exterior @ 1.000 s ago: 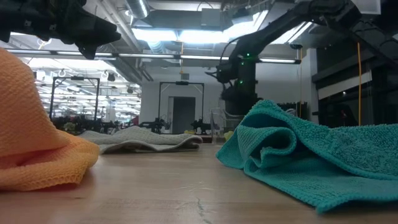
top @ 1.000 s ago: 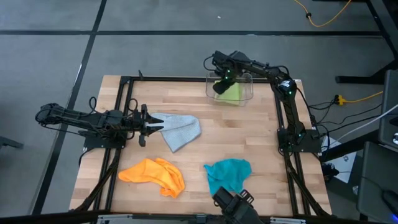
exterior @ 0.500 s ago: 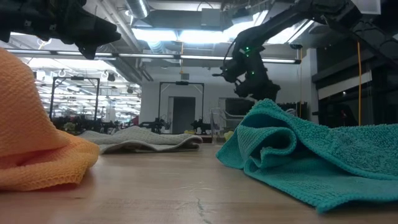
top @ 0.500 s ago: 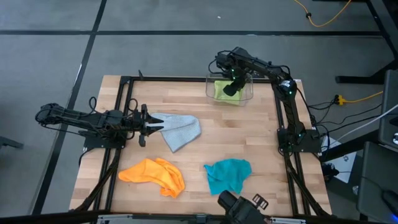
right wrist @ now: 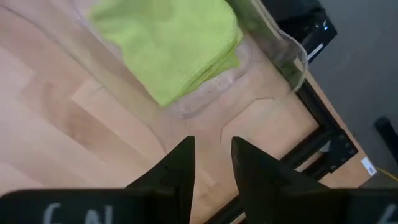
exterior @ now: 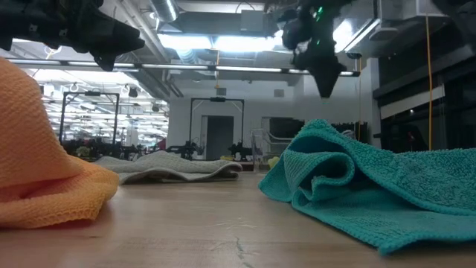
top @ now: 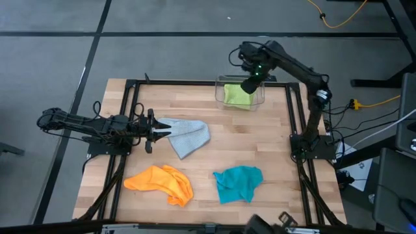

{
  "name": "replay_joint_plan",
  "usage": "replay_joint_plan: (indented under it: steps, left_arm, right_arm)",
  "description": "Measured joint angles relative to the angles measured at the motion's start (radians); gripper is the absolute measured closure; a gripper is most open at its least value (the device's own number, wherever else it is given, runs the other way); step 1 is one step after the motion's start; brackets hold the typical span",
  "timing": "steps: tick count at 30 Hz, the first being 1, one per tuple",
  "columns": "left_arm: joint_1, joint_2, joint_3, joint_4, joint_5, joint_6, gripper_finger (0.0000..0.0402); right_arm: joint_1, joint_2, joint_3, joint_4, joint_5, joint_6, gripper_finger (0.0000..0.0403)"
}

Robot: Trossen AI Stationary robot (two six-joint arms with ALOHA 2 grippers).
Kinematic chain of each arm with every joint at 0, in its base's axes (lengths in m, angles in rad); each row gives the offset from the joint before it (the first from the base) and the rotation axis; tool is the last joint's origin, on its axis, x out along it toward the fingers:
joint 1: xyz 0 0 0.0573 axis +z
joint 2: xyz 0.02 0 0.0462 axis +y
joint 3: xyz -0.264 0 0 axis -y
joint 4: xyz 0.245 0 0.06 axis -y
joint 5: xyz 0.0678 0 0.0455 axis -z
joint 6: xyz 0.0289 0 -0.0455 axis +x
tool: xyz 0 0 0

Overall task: Fold microfiber towels
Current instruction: Fold the gray microfiber towel

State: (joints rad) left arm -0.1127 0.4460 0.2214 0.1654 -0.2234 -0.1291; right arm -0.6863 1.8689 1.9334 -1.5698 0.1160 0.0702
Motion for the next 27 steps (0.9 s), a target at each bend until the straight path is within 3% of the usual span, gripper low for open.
replay_joint_plan:
  steps: [6, 16, 22, 27]
  left_arm:
    - [0.000, 0.000, 0.000, 0.000, 0.000, 0.000, 0.0286]
    - [0.000, 0.000, 0.000, 0.000, 0.000, -0.002, 0.0286]
    - [0.000, 0.000, 0.000, 0.000, 0.000, -0.001, 0.0286]
    - [0.000, 0.000, 0.000, 0.001, 0.000, 0.000, 0.0286]
  right_arm:
    - [0.065, -0.198, -0.165, 0.025, -0.002, 0.004, 0.0295]
    - [0.203, -0.552, -0.735, 0.324, -0.041, 0.213, 0.0295]
    - [0.348, -0.650, -0.974, 0.479, -0.227, 0.376, 0.0295]
    - [0.450, -0.661, -1.098, 0.724, -0.248, 0.453, 0.0295]
